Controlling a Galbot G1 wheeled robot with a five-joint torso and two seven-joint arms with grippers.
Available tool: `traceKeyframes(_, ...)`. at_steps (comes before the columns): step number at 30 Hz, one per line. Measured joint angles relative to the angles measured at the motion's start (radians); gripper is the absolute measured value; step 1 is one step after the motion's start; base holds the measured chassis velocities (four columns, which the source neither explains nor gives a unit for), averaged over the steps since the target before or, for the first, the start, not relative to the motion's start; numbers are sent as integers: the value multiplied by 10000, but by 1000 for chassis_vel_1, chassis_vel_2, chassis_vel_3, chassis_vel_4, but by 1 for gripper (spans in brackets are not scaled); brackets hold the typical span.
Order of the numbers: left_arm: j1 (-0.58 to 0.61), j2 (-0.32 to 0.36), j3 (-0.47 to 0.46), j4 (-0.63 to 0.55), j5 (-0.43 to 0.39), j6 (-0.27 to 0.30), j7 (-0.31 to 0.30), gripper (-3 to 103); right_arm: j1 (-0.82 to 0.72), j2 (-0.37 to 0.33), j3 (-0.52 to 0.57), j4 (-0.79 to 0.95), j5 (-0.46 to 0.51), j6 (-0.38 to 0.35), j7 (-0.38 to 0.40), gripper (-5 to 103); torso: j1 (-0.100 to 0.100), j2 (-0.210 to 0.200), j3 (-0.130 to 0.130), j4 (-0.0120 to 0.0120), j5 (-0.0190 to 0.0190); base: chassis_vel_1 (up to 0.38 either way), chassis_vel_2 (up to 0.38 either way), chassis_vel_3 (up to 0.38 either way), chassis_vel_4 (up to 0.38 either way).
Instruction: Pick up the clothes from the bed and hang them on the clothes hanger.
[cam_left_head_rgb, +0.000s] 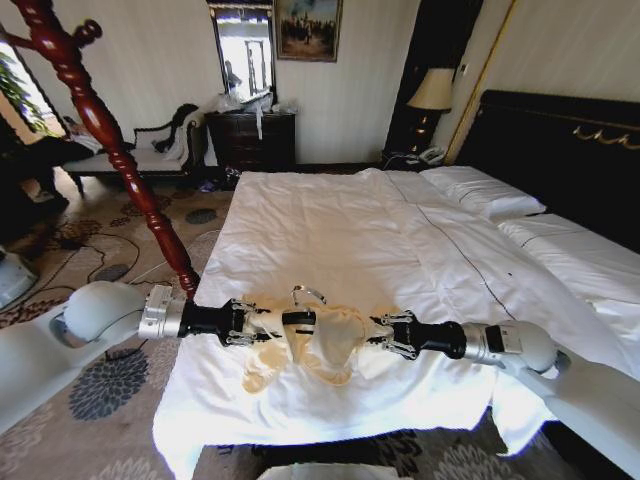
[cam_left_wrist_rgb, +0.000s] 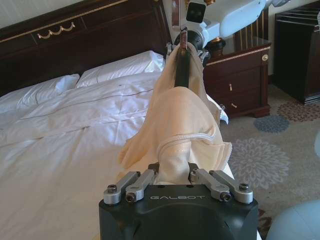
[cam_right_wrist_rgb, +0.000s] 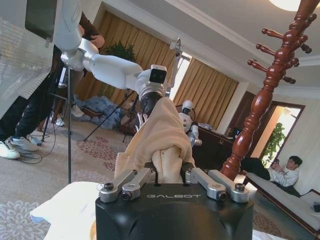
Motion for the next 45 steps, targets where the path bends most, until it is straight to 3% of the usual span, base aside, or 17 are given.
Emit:
traceKeyframes(2, -13, -20, -4, 15, 0, 1, 82, 18, -3, -6, 11, 4, 23, 0, 29, 20, 0, 0, 0, 0, -1, 0, 0, 0, 0)
traceKeyframes(10, -49, -117, -25, 64, -53, 62, 163, 18, -10, -8, -12, -49, 35, 78, 357, 19, 0, 0, 0, 0, 1, 0, 0, 0, 0)
traceKeyframes(14, -43, -213, -41, 125, -12, 71, 247, 18, -60, -13, -38, -120, 411, 198, 502, 40, 0, 0, 0, 0, 0, 0, 0, 0, 0)
traceKeyframes(17, -42, -239, -66, 164, 25, 71, 260, 18, -111, -10, -44, -152, 712, 205, 626, 46, 0, 0, 0, 0, 0, 0, 0, 0, 0)
traceKeyframes(20, -33, -302, -119, 255, 112, 69, 95, 18, -93, 90, -44, -227, 1327, 193, 1304, 62, 0, 0, 0, 0, 0, 0, 0, 0, 0)
traceKeyframes(22, -26, -319, -124, 267, 112, 70, 16, 18, -76, 117, -39, -228, 1449, 203, 1383, 62, 0, 0, 0, 0, 1, 0, 0, 0, 0)
traceKeyframes(25, -25, -953, -267, 555, -27, 269, -1039, 18, 130, 342, 204, -160, 2570, 345, 2029, 79, 0, 0, 0, 0, -1, 0, 0, 0, 0)
traceKeyframes(26, -25, -953, -267, 555, -27, 269, -1039, 18, 130, 342, 204, -160, 2570, 345, 2029, 79, 0, 0, 0, 0, -1, 0, 0, 0, 0)
traceKeyframes(29, -151, -2050, -644, 921, -628, 393, -2669, 18, 371, 752, 672, -388, 3154, 553, 2418, 94, 1, -1, 0, 2, 0, 0, 0, 0, 0)
traceKeyframes(31, -153, -2225, -723, 964, -720, 410, -2901, 18, 371, 827, 797, -434, 3204, 567, 2449, 94, 0, -1, 0, 1, 0, 0, 0, 0, 0)
traceKeyframes(34, -98, -3388, -1332, 1221, -838, 753, -4460, 18, 292, 1416, 1489, -545, 3410, 580, 2723, 100, 1, -1, 0, -3, -1, 0, 0, 0, 0)
traceKeyframes(36, -98, -3539, -1451, 1276, -800, 916, -4808, 18, 280, 1515, 1601, -540, 3420, 575, 2809, 100, 0, -1, 0, -2, 0, 0, 0, 0, 0)
traceKeyframes(37, -125, -3707, -1591, 1373, -747, 1124, -5271, 18, 265, 1700, 1769, -514, 3421, 559, 3000, 100, 0, 0, 0, 2, -2, 0, 0, 0, 0)
traceKeyframes(39, -565, -4097, -1749, 1788, -795, 1668, -7230, 18, 216, 2315, 2220, -391, 3354, 472, 3643, 100, 0, -1, 0, 3, -1, 0, 0, 0, 0)
traceKeyframes(40, -565, -4097, -1749, 1788, -795, 1668, -7230, 18, 216, 2315, 2220, -391, 3354, 472, 3643, 100, 0, -1, 0, 3, -1, 0, 0, 0, 0)
traceKeyframes(44, -1272, -4604, -1872, 2440, -1475, 2216, -9234, 18, -131, 3329, 2900, -157, 3098, 349, 4406, 100, 0, -1, 0, -2, 2, 0, 0, 0, 0)
traceKeyframes(45, -1272, -4604, -1872, 2440, -1475, 2216, -9234, 18, -131, 3329, 2900, -157, 3098, 349, 4406, 100, 0, -1, 0, -2, 2, 0, 0, 0, 0)
